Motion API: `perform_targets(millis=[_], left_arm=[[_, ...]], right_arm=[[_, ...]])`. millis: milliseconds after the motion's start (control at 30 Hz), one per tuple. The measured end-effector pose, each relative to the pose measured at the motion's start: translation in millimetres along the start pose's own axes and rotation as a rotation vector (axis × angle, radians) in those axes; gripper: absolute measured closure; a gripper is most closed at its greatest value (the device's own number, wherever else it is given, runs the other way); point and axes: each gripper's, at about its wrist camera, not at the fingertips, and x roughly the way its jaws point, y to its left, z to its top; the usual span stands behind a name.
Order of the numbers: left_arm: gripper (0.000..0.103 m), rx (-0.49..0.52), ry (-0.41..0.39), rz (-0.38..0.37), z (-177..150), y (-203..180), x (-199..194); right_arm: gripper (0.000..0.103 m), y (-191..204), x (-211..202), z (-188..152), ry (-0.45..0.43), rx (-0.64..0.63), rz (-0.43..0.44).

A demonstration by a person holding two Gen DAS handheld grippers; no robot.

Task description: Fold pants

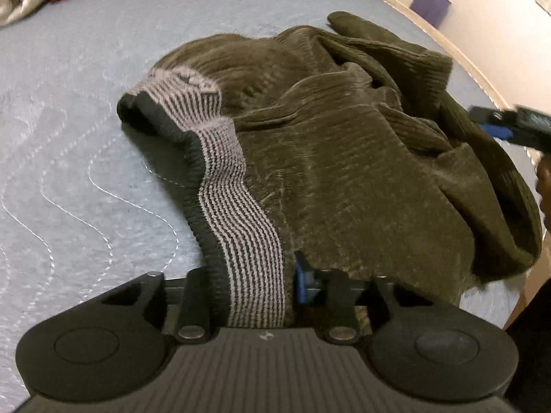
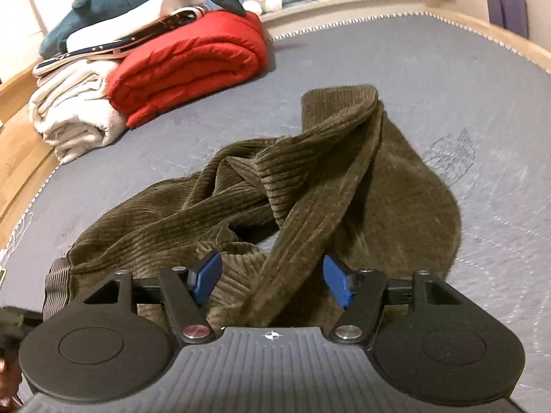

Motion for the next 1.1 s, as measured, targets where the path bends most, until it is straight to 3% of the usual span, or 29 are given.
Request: perform_targets(millis=[267, 367, 533, 567, 667, 700, 733, 800, 867, 967, 1100], left_arm=[[0.079, 0.034, -0.032, 0.017, -14, 0, -31], [0.081, 0.032, -0.010, 0.021, -22, 10, -43], [0.080, 0.082, 0.038, 0.099, -28, 5, -45], [0.080, 0.082, 0.043, 0.111, -27, 1, -43], [0.064, 0.089, 0.033, 0.171, -18, -13, -40], [0.054, 0.081, 0.021, 0.193, -17, -14, -45], [0.050, 0.070, 0.000, 0.216, -14, -16, -49], [0.046, 0.021, -0.056, 0.244, -6, -15, -61], [0.039, -0.050, -0.115, 0.270, 1, -13, -73], [0.037, -0.112, -0.205, 0.295, 9, -19, -88], [0.037, -0.131, -0.281, 0.221, 24, -46, -86]], right_arm=[[0.036, 9, 28, 4, 0.024, 0.040, -0.085], [0.037, 9, 32, 4, 0.023, 0.043, -0.101], [0.039, 4, 30, 3, 0.015, 0.066, -0.124], [0.041, 2, 28, 4, 0.013, 0.072, -0.125], [0.063, -2, 23, 3, 0.008, 0.077, -0.125], [0.074, -4, 21, 1, 0.007, 0.072, -0.123], [0.083, -5, 19, 0, 0.007, 0.064, -0.117], [0.088, -8, 10, -3, -0.010, 0.042, -0.123], [0.089, -14, -3, -6, -0.033, 0.031, -0.137], [0.090, -30, -31, -8, -0.065, 0.050, -0.144], [0.091, -52, -76, -15, -0.094, 0.062, -0.159]])
